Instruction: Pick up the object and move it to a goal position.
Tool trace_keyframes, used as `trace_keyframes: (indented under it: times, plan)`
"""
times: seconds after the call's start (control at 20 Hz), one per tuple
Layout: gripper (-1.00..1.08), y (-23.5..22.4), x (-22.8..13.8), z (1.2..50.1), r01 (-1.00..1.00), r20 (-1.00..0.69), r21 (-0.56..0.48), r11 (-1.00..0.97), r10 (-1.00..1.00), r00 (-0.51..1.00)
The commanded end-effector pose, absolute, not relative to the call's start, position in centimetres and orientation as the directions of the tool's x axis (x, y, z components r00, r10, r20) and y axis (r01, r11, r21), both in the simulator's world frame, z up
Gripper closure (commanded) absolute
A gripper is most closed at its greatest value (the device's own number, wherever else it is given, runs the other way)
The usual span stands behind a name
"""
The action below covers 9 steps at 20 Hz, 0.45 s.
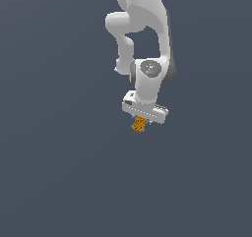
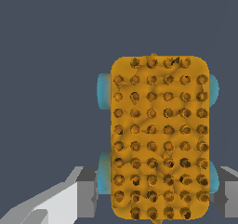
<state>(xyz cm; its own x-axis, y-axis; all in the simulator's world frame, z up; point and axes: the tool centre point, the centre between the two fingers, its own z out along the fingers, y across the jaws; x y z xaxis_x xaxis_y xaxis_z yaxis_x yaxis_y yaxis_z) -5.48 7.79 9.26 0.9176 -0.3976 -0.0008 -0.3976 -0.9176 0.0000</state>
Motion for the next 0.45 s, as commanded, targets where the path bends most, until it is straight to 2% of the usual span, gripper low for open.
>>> trace_keyframes:
  times: [0.0, 0.4]
  plan:
    - [1.08, 8.32, -6.14, 9.73, -0.398, 0.000, 0.000, -0.917, -0.398, 0.917]
    - [1.08, 8.79, -6.54, 10.11, -0.398, 0.000, 0.000, -0.917, -0.398, 0.917]
